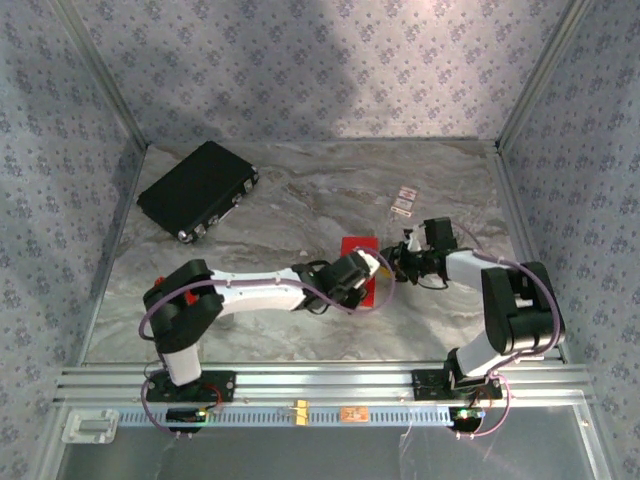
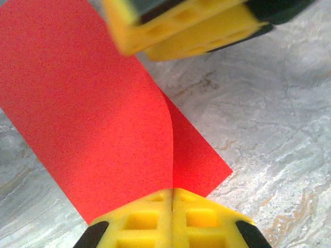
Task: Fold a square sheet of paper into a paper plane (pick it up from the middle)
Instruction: Fold the triangle a second time at the center of the table.
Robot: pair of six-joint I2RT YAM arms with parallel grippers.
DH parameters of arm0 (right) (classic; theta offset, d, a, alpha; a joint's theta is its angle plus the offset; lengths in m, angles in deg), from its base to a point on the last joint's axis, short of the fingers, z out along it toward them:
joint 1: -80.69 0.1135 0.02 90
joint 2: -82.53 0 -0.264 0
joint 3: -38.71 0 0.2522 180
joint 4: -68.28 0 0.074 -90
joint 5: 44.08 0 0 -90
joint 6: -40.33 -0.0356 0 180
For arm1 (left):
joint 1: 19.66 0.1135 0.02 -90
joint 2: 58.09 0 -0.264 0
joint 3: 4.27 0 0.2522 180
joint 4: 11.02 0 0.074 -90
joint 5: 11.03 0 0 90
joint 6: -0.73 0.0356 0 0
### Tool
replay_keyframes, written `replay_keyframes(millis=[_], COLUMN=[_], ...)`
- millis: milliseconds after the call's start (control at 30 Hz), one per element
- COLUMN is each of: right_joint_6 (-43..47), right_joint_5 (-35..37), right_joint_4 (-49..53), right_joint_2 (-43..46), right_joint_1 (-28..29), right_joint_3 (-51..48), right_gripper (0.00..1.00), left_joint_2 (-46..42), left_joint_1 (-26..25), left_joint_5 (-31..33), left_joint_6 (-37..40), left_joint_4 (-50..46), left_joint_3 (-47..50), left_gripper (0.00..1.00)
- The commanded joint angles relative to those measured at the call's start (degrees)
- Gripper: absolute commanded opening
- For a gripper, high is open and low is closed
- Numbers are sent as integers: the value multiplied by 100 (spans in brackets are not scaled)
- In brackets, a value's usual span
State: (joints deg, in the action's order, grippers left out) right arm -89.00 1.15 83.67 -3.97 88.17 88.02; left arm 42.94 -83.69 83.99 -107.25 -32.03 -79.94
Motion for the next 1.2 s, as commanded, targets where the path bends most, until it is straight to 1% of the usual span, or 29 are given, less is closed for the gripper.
replay_keyframes(millis=[0, 67, 133, 333, 433, 500, 800, 1100, 1167], right_joint_6=[122, 97, 30, -98, -210, -245, -378, -365, -370], right_joint_5=[171, 137, 93, -5, -44, -49, -48, 3, -1], right_joint_4=[357, 378, 353, 216, 42, -4, -198, -206, -216], right_joint_2=[345, 468, 535, 663, 654, 616, 484, 451, 445], right_joint_1=[-108, -100, -65, 313, 535, 659, 749, 759, 761], right_joint_3=[-141, -211, -313, -590, -638, -602, -508, -565, -584], right_gripper=[31, 30, 28, 16, 13, 11, 11, 11, 11], left_joint_2=[-150, -113, -102, -58, -31, -14, 160, 232, 241], left_joint_1=[308, 446, 529, 654, 680, 692, 699, 712, 717], left_joint_5=[-1462, -1801, -1931, -2065, -2070, -2070, -2030, -1930, -1938], left_joint_6=[-571, -703, -787, -900, -909, -905, -729, -622, -593], left_joint_4=[639, 793, 892, 962, 953, 940, 672, 602, 601], left_joint_3=[208, 273, 315, 324, 316, 305, 84, -22, -25], left_gripper=[0, 0, 0, 0, 0, 2, 11, 10, 6])
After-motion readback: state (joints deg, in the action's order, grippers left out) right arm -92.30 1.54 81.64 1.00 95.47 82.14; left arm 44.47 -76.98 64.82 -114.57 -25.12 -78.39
